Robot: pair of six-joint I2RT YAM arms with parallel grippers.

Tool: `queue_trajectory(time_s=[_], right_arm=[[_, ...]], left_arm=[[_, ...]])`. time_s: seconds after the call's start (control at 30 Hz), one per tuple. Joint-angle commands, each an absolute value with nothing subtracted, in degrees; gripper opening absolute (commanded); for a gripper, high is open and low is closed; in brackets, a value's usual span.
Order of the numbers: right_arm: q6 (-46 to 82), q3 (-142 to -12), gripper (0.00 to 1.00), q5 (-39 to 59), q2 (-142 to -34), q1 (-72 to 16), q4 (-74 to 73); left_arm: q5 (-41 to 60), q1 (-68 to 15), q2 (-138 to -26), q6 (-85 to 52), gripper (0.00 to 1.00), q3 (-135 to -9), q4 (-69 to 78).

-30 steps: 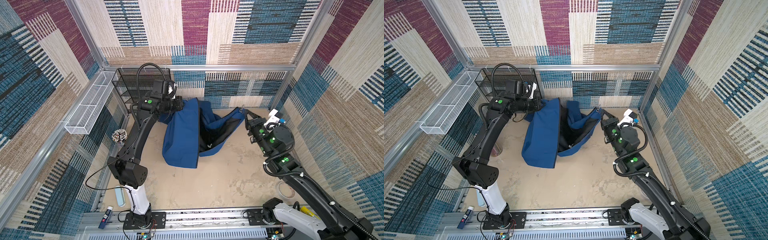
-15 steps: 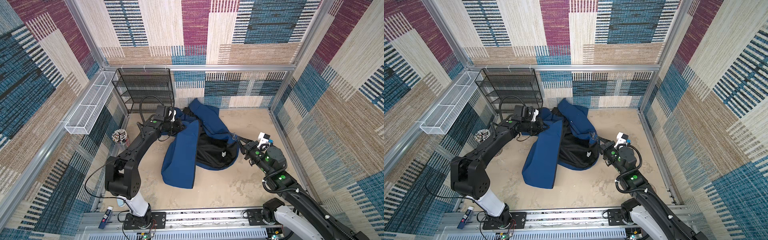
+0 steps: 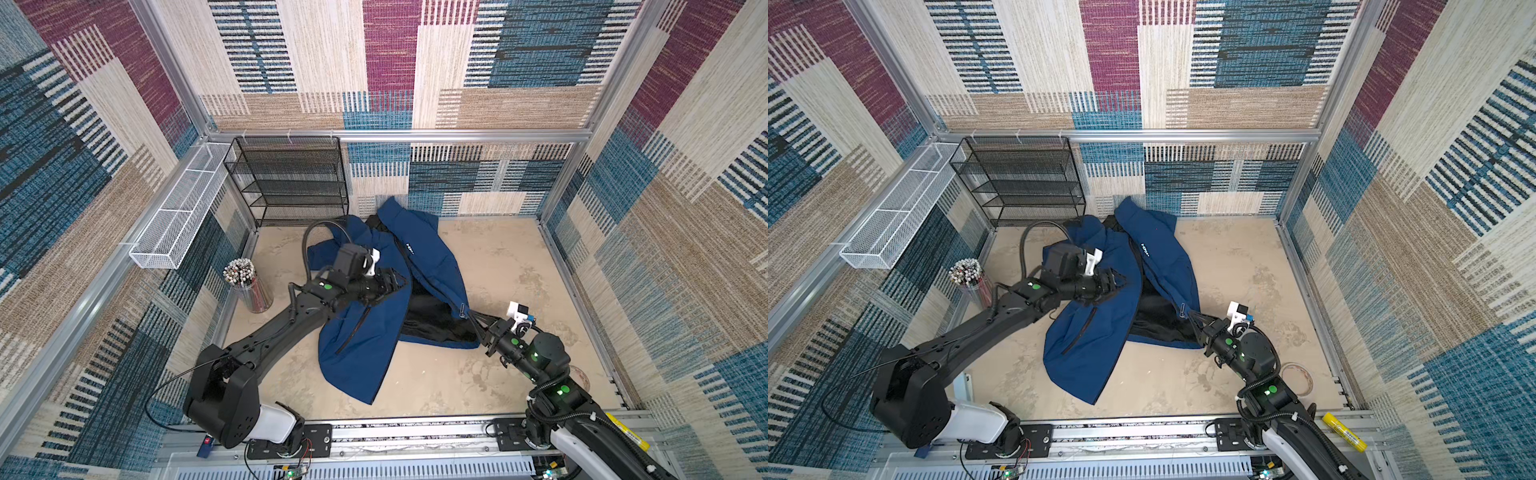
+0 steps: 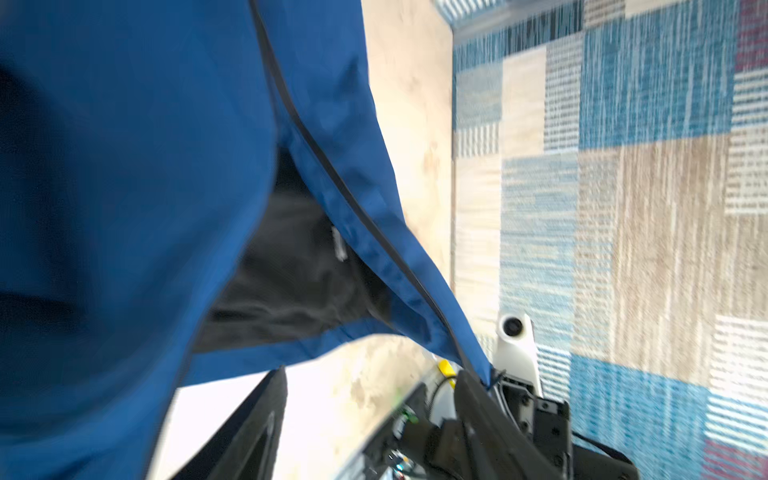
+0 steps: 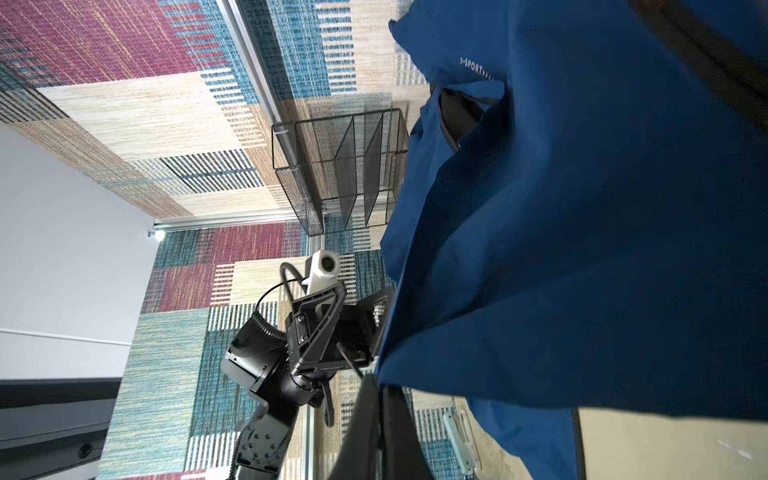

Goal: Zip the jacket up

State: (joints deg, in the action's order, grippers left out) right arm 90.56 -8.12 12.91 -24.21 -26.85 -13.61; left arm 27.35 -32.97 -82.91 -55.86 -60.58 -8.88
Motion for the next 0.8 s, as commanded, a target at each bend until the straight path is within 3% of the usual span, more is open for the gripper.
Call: queue_trajectory(time_s=[0.0,0.33,0.53,0.77], right_arm=[[93.4,-6.9,0.0,11.5,-21.9,-28.2,-17.1],[94.2,-5.8,0.0,10.4,-23.1,-29.9,-21.6],[94.0,-6.2,0.0,10.2,-23.3,-29.9,-22.0],[93.7,-6.4,0.0,10.8,-23.7,-30.0,-22.2]], left_arm=[[26.2,-37.2,-85.1,-68.2,0.63,-58.9,9.1],[25.9,-43.1,-92.6,-75.4,0.33,-60.8,20.3],[23.5,-44.4,-89.5,-71.3,0.42,-61.6,8.4],[26.6,-46.4,-93.0,-76.6,0.43,-60.8,15.9]])
